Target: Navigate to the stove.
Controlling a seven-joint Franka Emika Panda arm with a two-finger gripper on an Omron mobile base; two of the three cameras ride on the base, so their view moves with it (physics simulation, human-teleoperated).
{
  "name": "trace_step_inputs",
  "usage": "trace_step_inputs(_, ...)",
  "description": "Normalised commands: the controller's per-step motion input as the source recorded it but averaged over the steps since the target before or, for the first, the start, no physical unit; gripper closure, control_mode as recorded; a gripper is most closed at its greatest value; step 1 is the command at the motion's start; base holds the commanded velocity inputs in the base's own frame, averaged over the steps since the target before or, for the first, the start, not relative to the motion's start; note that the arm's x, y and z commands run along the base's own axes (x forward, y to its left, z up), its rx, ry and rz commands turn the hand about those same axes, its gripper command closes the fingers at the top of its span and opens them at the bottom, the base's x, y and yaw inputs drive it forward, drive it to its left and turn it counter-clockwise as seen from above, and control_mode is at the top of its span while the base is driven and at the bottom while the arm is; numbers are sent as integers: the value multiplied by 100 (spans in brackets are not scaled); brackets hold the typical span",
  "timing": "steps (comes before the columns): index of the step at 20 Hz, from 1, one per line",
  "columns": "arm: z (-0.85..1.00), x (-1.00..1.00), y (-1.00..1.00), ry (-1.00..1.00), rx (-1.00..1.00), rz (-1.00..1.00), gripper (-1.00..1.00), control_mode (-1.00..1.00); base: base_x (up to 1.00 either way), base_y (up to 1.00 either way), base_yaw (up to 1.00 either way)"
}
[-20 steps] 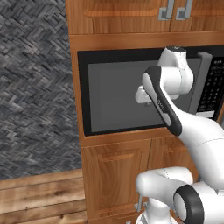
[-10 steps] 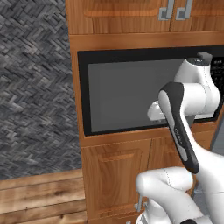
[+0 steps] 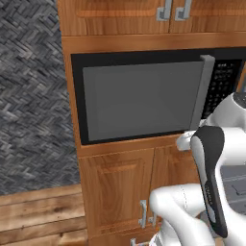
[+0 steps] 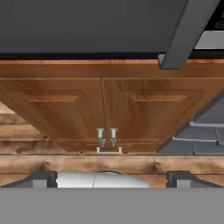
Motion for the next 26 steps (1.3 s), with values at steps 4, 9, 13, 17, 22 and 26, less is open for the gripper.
trace_step_inputs(4, 0, 0, 0, 0, 0, 0, -100, 100, -73, -99, -17)
trace_step_inputs(9, 0, 0, 0, 0, 0, 0, -100, 100, -34, -100, -38)
trace_step_inputs(13, 0, 0, 0, 0, 0, 0, -100, 100, 0, -68, -75)
trace_step_inputs(17, 0, 0, 0, 0, 0, 0, -100, 100, 0, -13, -96)
trace_step_inputs(22, 0, 0, 0, 0, 0, 0, -100, 100, 14, -27, -84)
trace_step_inputs(26, 0, 0, 0, 0, 0, 0, -100, 100, 75, -68, -39)
